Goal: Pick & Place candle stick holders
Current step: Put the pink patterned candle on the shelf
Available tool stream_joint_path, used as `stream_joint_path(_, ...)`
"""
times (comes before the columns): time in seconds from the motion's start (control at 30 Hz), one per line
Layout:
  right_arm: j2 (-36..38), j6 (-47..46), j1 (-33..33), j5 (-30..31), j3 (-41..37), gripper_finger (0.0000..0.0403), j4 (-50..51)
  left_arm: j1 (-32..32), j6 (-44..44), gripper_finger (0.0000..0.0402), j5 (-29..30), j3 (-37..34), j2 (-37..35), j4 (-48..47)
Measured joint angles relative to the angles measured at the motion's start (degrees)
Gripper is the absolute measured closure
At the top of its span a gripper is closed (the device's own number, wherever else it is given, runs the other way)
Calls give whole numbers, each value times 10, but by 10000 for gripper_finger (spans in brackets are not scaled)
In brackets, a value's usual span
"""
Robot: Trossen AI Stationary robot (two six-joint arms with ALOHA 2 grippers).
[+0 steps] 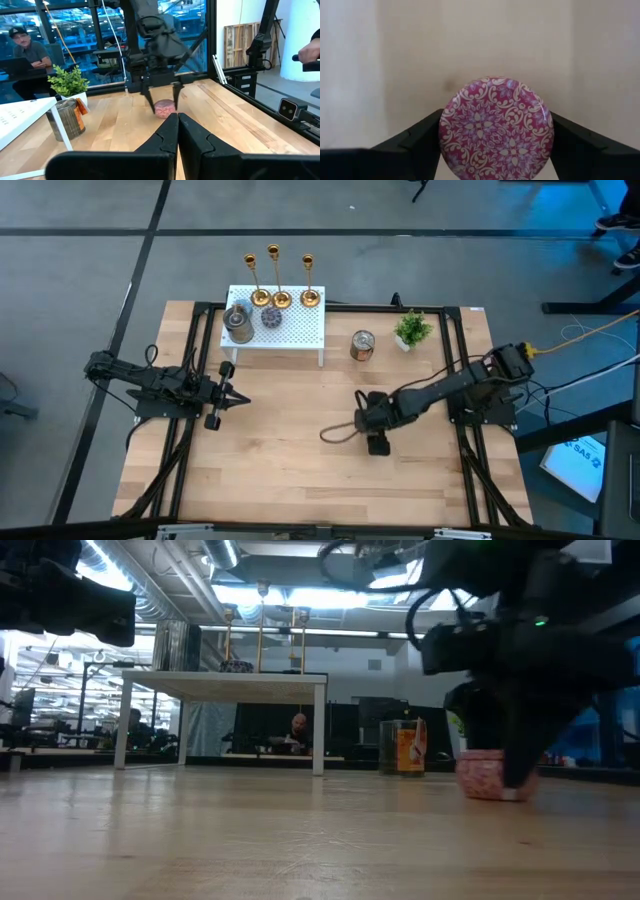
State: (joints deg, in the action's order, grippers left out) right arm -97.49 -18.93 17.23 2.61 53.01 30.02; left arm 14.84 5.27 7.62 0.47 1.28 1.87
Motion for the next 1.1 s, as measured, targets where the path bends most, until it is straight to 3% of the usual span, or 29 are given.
stream_joint_path(0.23, 2, -16, -74, -55, 10, 113, 4, 0, 0, 395, 0, 0, 0, 0)
stream_joint_path(0.47, 2, -26, -95, -79, 87, 113, 17, 0, 0, 397, 0, 0, 0, 0)
stream_joint_path(0.77, 2, 45, -108, -80, 200, 113, 102, 0, 0, 398, 0, 0, 0, 0)
stream_joint_path(1.1, 2, 104, -196, -47, 325, 113, 143, 0, 0, 398, 0, 0, 0, 0)
